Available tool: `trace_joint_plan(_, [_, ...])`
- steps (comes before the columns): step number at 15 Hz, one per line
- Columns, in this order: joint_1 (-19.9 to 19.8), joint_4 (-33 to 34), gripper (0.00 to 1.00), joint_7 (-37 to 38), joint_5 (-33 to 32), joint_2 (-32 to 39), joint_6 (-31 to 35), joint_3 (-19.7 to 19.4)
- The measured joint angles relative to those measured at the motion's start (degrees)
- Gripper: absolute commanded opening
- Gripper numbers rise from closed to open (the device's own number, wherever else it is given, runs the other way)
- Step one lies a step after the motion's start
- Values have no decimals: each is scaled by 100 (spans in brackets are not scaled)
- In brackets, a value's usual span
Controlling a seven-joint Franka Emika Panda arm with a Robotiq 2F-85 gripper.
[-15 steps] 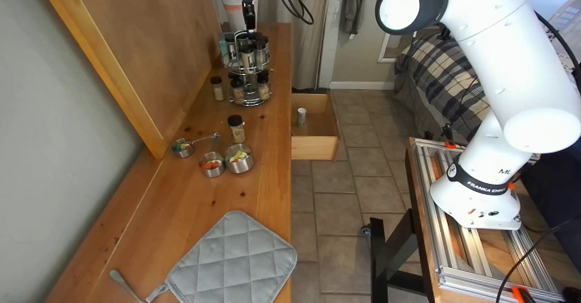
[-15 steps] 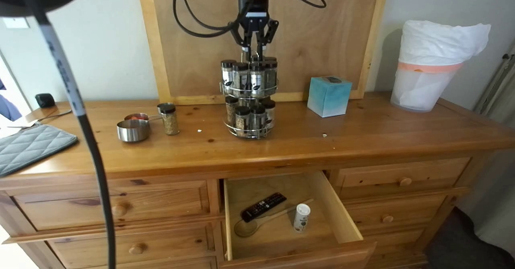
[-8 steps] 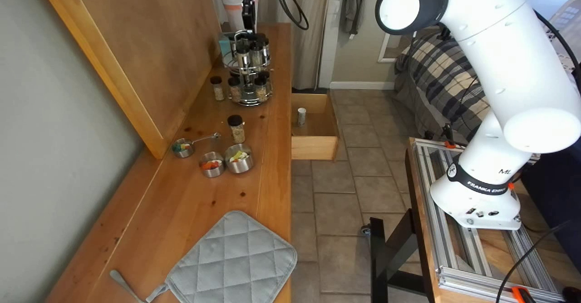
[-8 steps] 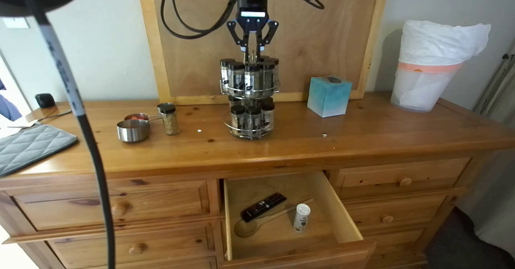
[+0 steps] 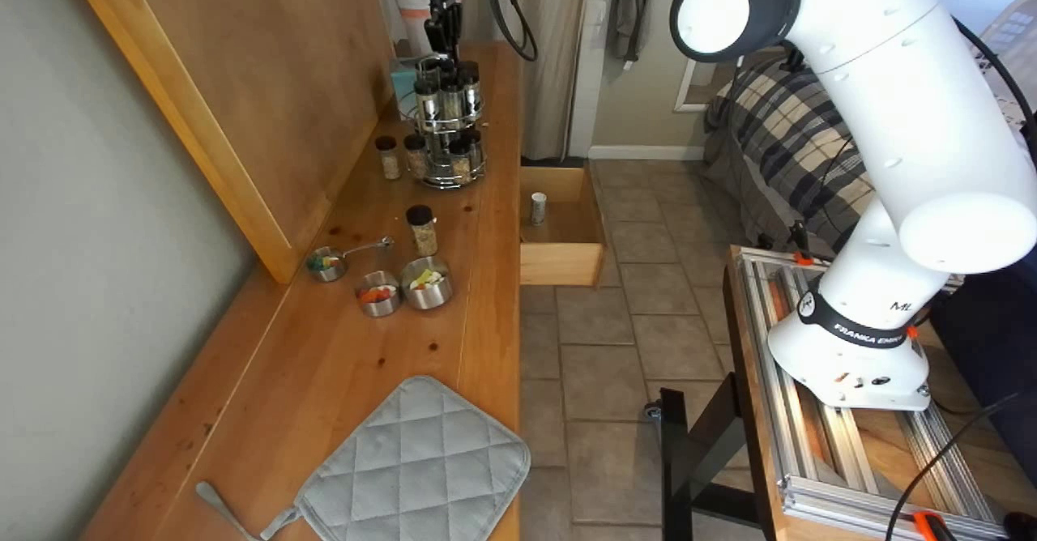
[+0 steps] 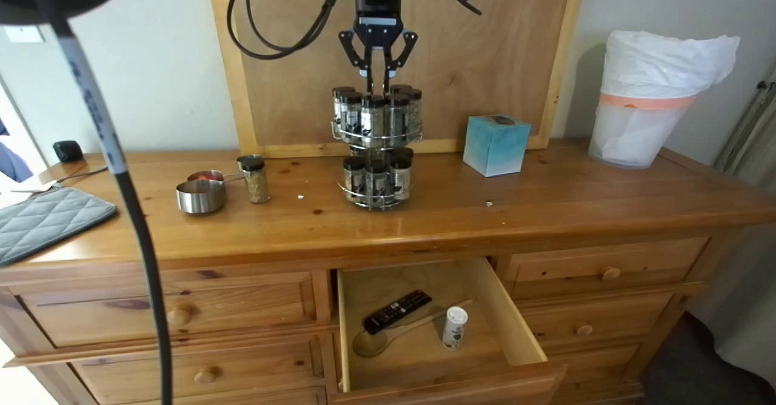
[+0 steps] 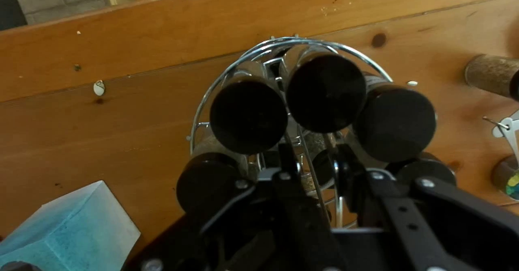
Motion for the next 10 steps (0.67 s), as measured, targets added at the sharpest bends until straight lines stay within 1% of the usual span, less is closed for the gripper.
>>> trace_joint_plan(1, [3, 0, 55, 102, 0, 0, -1, 0])
trace_joint_plan(2, [5, 0, 60, 195, 0, 0, -2, 0])
trace_joint_plan(7, [7, 20, 97, 384, 0, -86, -269, 0])
trace_joint_plan(8, [8, 23, 99, 386, -1, -135, -340, 0])
trace_joint_plan(10, [12, 27, 100, 386, -10, -245, -481, 0])
